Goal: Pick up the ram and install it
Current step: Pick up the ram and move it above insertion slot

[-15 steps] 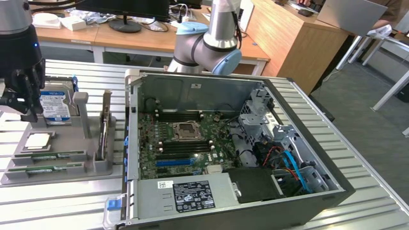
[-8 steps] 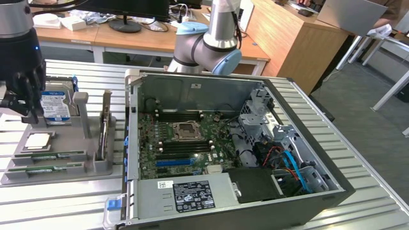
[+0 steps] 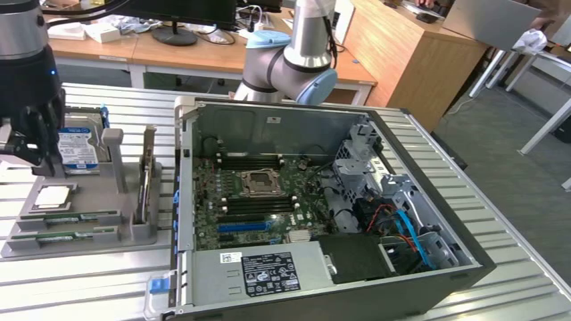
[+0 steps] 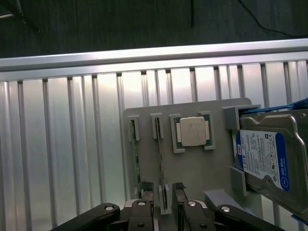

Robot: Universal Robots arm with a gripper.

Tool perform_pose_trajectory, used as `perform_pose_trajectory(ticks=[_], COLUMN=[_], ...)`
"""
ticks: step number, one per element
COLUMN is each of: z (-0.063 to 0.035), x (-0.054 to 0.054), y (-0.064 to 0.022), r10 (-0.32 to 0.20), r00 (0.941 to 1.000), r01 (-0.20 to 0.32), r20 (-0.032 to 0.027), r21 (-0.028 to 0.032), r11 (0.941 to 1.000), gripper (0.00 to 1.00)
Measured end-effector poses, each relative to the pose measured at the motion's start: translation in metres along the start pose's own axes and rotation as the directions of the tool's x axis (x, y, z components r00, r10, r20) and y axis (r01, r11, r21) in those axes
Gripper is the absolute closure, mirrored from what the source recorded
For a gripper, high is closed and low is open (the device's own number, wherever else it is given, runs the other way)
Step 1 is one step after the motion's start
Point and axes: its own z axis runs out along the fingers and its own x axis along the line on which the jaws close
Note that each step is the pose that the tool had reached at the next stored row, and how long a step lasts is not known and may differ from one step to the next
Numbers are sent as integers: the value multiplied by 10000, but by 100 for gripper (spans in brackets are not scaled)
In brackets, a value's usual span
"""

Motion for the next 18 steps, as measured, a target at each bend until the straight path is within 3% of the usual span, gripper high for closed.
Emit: perform_pose_trajectory(ticks=[12, 18], z=[70, 76], x=[2, 2], y=[-3, -4], r10=[0, -20], r00=[10000, 10000], r01=[0, 20], r20=[-3, 2], r21=[-1, 26], r11=[10000, 10000], gripper=[70, 70])
